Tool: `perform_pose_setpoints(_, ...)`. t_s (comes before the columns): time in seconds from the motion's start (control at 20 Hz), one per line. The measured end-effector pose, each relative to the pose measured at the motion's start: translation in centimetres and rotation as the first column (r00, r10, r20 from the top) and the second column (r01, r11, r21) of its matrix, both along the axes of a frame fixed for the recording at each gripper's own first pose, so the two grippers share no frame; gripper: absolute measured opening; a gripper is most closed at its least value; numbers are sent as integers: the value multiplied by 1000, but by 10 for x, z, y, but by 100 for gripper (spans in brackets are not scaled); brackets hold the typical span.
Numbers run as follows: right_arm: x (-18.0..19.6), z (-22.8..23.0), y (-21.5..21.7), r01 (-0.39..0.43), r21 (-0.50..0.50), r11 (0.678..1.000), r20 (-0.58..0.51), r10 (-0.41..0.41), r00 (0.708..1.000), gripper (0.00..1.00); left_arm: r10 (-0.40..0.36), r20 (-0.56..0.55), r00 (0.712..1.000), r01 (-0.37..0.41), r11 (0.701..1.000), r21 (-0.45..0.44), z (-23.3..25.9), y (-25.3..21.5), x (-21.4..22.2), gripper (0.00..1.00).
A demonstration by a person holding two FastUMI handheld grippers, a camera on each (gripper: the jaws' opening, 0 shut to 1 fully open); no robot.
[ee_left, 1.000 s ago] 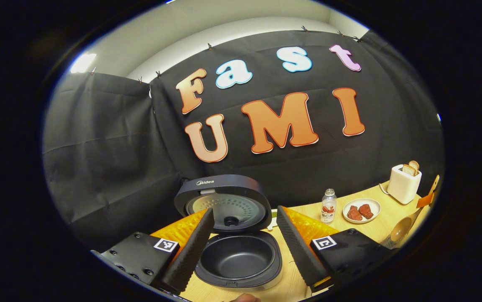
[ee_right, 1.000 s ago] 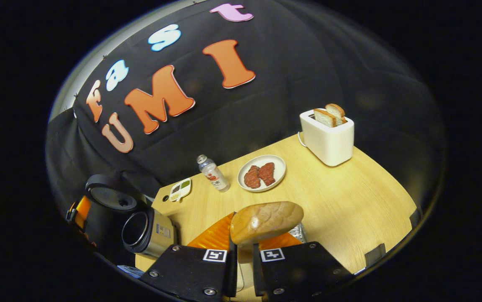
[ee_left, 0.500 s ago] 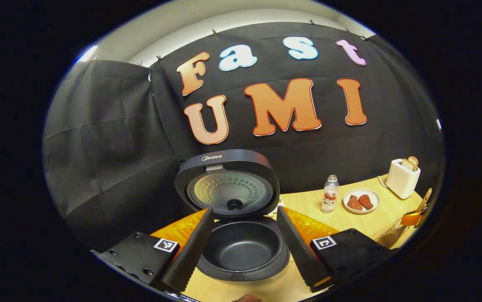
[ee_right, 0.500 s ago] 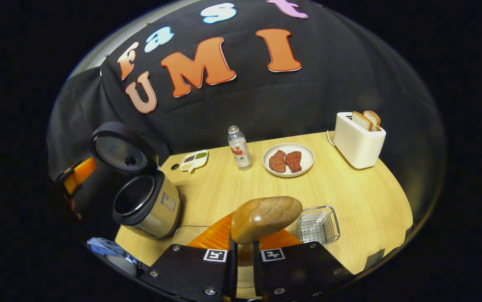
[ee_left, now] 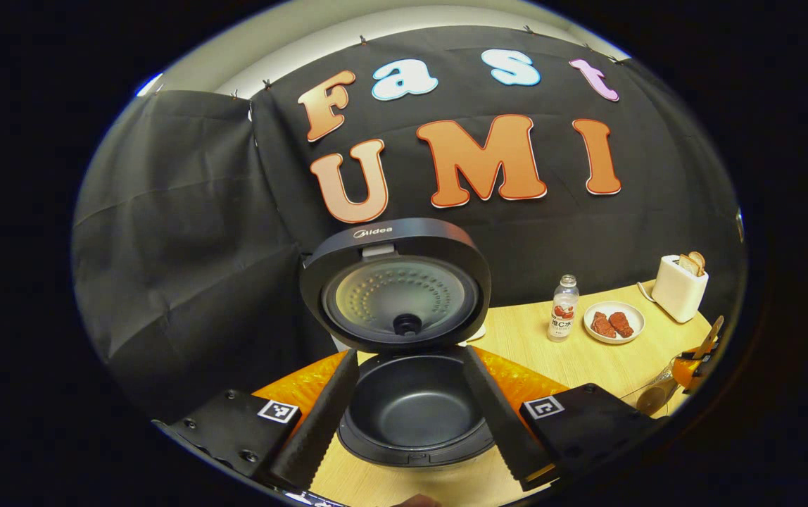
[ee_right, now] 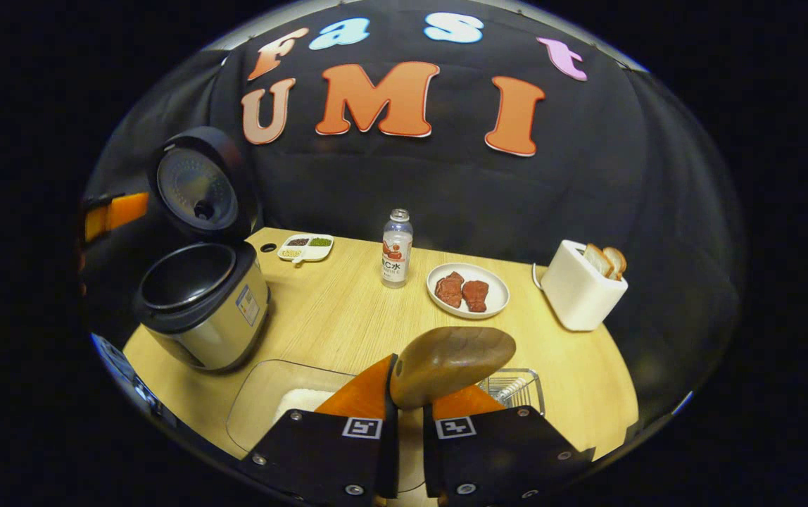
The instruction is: Close the left gripper, press the button to open the rice cooker; take a wooden spoon from the chopstick holder with the right hand, scoop a spoonful of rice and pour it into the rice cooker, then put the wooden spoon back into the chopstick holder.
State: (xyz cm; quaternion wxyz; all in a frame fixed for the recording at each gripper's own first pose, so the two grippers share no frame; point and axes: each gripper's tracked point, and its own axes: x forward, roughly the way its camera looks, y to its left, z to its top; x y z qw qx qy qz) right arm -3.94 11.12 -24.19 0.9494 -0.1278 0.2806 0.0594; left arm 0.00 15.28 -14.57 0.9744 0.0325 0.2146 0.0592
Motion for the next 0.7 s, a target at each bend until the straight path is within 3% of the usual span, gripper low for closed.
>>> perform_pose_setpoints(0.05, -2, -4, 5, -21, -38, 999, 11, 22, 1000, 13, -1, -5, 1000, 1, 1000, -6, -3, 0, 0, 94)
perform_pose_setpoints(0.1, -6, -12, 8, -44, -85, 995, 5, 44, 999, 13, -4, -11, 1000, 4, 1000, -10, -5, 0, 0, 100)
perform_pose_setpoints(0.15, -9, -19, 10, -61, -124, 990, 2, 62, 998, 13, -7, -17, 1000, 7, 1000, -11, -7, 1, 0, 100)
perform_pose_setpoints(0.2, -12, -24, 11, -71, -149, 986, 3, 72, 997, 12, -9, -21, 1000, 9, 1000, -8, -9, 2, -1, 94)
perform_pose_setpoints(0.25, -16, -28, 13, -75, -168, 983, 2, 76, 997, 12, -11, -24, 1000, 11, 1000, -6, -11, 4, -1, 94)
perform_pose_setpoints(0.3, -18, -34, 17, -82, -182, 980, 3, 84, 996, 12, -15, -27, 1000, 15, 1000, -4, -12, 6, -2, 100)
perform_pose_setpoints(0.35, -20, -38, 19, -83, -188, 979, 4, 86, 996, 12, -17, -29, 999, 16, 1000, -3, -13, 7, -3, 100)
perform_pose_setpoints(0.4, -22, -44, 22, -86, -186, 979, -4, 87, 996, 12, -18, -33, 999, 17, 1000, -4, -15, 9, -4, 94)
perform_pose_setpoints(0.45, -25, -50, 25, -83, -180, 980, -16, 82, 997, 12, -18, -39, 999, 18, 1000, -6, -16, 10, -4, 100)
perform_pose_setpoints(0.5, -26, -57, 26, -74, -168, 983, -25, 70, 997, 12, -17, -43, 999, 17, 1000, -7, -17, 12, -5, 100)
perform_pose_setpoints(0.55, -28, -62, 28, -64, -151, 986, -37, 59, 998, 12, -17, -43, 999, 17, 1000, -7, -17, 14, -5, 94)
perform_pose_setpoints(0.7, -28, -68, 33, -38, -110, 993, -39, 34, 999, 12, -15, -45, 999, 15, 1000, 0, -19, 23, -10, 94)
